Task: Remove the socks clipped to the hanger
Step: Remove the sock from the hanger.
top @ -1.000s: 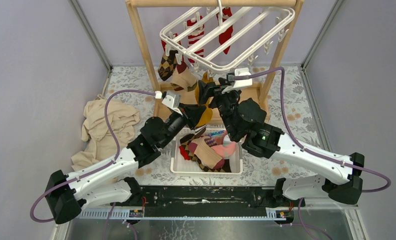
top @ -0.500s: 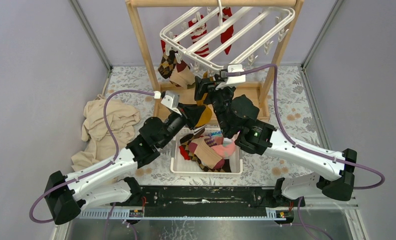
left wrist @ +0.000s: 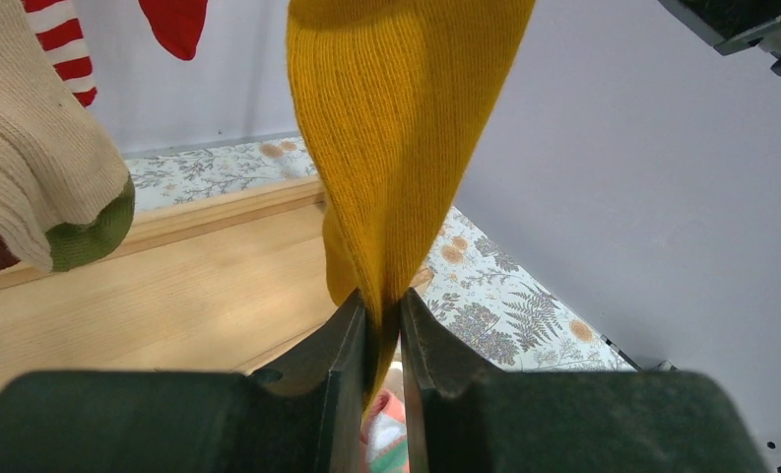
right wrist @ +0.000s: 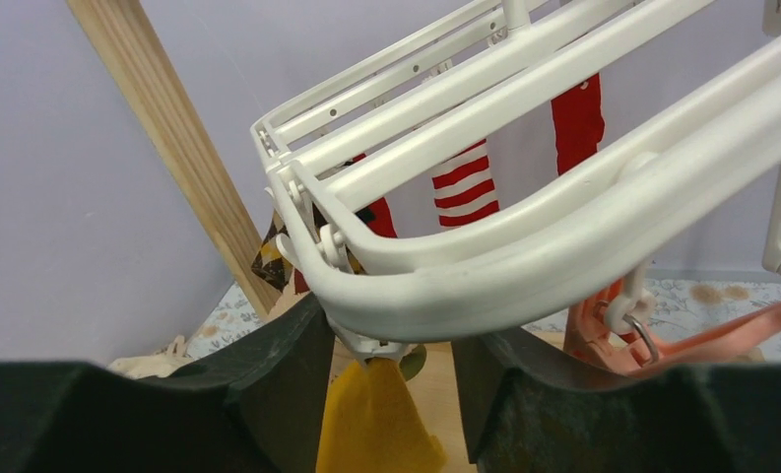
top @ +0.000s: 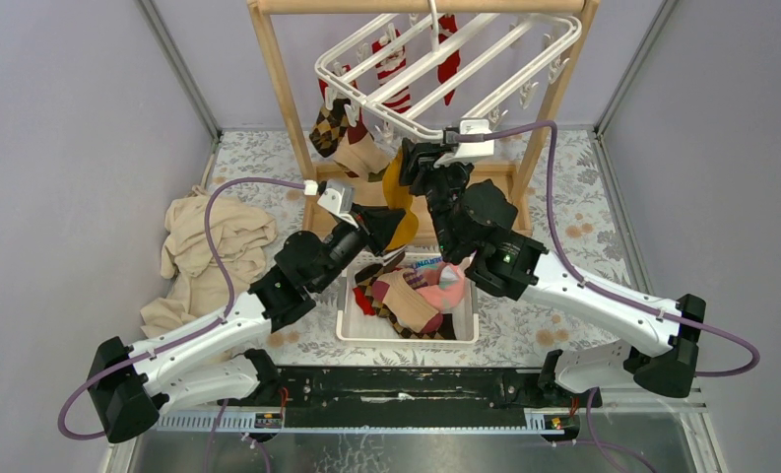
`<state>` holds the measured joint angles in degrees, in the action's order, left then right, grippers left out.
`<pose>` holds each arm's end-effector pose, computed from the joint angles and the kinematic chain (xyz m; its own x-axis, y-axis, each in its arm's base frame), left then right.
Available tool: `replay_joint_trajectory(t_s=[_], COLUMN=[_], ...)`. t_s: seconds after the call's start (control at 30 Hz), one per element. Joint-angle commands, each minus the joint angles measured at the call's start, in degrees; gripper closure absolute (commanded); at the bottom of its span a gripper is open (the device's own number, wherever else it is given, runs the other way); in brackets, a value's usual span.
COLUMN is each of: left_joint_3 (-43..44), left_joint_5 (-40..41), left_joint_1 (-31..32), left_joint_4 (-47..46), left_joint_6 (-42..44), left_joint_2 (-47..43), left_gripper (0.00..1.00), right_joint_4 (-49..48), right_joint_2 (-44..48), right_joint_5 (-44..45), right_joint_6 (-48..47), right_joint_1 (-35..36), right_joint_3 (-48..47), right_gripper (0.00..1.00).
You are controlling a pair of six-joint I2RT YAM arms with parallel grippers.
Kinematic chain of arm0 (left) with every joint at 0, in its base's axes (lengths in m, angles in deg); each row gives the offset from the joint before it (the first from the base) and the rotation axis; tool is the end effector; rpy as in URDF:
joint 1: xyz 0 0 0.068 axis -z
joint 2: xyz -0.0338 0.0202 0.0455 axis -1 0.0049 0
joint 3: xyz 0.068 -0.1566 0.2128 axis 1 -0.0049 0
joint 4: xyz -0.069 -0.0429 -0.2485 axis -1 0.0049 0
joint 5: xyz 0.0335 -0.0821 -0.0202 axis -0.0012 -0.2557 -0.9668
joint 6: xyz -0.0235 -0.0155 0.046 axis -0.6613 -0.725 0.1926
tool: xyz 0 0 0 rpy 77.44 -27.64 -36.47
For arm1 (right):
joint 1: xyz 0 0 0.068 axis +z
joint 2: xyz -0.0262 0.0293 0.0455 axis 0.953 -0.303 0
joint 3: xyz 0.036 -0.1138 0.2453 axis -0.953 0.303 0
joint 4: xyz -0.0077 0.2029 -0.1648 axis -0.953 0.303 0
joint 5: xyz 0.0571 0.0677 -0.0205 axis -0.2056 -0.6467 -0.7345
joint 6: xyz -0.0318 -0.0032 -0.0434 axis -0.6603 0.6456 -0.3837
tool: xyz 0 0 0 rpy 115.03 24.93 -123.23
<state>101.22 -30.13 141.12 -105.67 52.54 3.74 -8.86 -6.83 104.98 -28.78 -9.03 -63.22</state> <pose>0.1537 -0.1817 0.3413 -0.1272 -0.3559 -0.9258 0.6432 0.6810 -0.3501 0.1521 0.2426 0.4737 0.1868 0.2896 -0.9387 -0.2565 0.9368 0.2380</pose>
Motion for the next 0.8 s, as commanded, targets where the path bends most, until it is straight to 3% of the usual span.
replay_joint_trajectory(t_s=[0.0, 0.2, 0.43, 0.53, 0.67, 0.77], left_joint_3=[-0.3, -0.3, -0.5, -0.7, -0.8, -0.7], left_joint_5=[1.4, 1.3, 1.4, 1.0, 0.8, 0.4], left_joint_1=[0.5, 0.5, 0.5, 0.5, 0.5, 0.5], left_joint_4=[-1.7, -1.6, -1.1, -0.4, 0.8, 2.2], left_joint_6=[0.7, 0.6, 0.3, -0.2, -0.5, -0.7], left_joint_2=[-0.6, -0.3, -0.3, -0.8, -2.3, -3.5], left_gripper=[0.76, 0.76, 0.76, 0.76, 0.76, 0.76], right_joint_4=[-2.3, -1.6, -1.7, -0.6, 1.1, 2.1], right_joint_2=[1.9, 2.6, 3.7, 3.8, 3.8, 4.4], right_joint_5=[-0.2, -0.9, -1.6, -1.8, -2.5, -3.0], right_joint_6=[0.8, 1.0, 1.0, 1.4, 2.3, 3.0], right_joint_1=[-0.8, -1.0, -1.4, -1.5, -2.0, -2.0], right_joint_3=[-1.5, -0.8, 0.3, 0.1, 0.0, 0.9], right_gripper=[0.52, 0.73, 0.79, 0.7, 0.42, 0.31])
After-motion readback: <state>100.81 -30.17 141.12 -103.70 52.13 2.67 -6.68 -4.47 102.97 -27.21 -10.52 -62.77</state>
